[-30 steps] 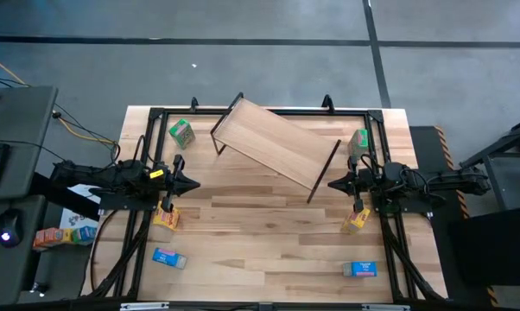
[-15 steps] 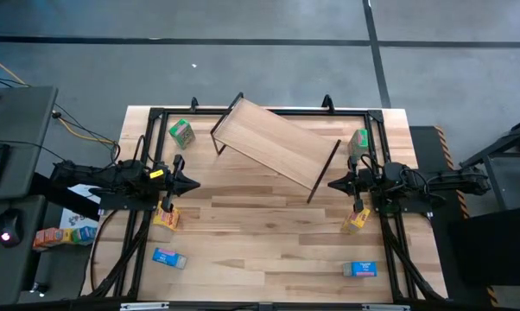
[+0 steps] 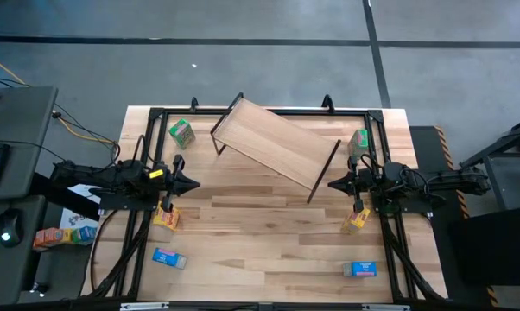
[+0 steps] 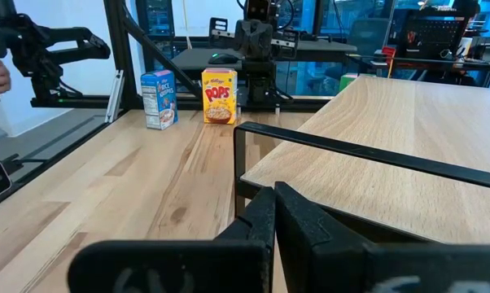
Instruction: Stack cereal on shelf
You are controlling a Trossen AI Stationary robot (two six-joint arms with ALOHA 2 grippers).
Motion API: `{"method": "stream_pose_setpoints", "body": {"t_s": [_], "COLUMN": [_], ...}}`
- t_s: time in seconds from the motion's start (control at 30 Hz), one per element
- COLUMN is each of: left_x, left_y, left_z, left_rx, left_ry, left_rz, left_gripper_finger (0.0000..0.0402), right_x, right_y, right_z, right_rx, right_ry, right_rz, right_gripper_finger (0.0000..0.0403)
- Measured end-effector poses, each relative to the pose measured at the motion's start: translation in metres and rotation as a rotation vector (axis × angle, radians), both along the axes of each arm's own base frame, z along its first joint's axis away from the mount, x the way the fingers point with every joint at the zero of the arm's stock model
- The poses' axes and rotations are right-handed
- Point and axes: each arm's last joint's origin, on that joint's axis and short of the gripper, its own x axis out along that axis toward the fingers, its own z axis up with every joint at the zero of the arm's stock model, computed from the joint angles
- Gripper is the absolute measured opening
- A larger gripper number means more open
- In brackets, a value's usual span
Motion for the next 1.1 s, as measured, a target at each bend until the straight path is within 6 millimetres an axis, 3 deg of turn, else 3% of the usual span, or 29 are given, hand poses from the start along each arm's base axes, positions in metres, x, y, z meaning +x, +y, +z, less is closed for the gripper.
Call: {"method": "stream_pose_setpoints", "body": {"t_s": [0.13,0.37,0.53,0.7,0.83,1.1], "left_x": [-0.001,-0.003,0.005,0.023,0.031,0.033], "left_y": [0.001,0.009,0.018,0.031,0.047,0.076], "left_z": [0.009,0.025,0.051,0.092,0.116,0.105], "left_rx": [-0.088,-0.164,-0.185,0.033,0.092,0.042], "left_ry": [-0.084,-0.226,-0.063,0.356,0.608,0.867], "left_rz": [0.019,0.269,0.562,0.842,1.055,1.198], "left_gripper_finger": [0.0000,0.0000,0.0000,0.0006,0.0041,0.0166], "right_x": [0.000,0.000,0.000,0.000,0.000,0.000], "right_y": [0.000,0.000,0.000,0.000,0.000,0.000], "right_z": [0.000,0.000,0.000,0.000,0.000,0.000], "right_rx": [0.000,0.001,0.001,0.001,0.001,0.000], "right_ry": [0.000,0.000,0.000,0.000,0.000,0.000], "right_rz": [0.000,0.000,0.000,0.000,0.000,0.000], "right_gripper_finger": [0.0000,0.0000,0.0000,0.0000,0.0000,0.0000]}}
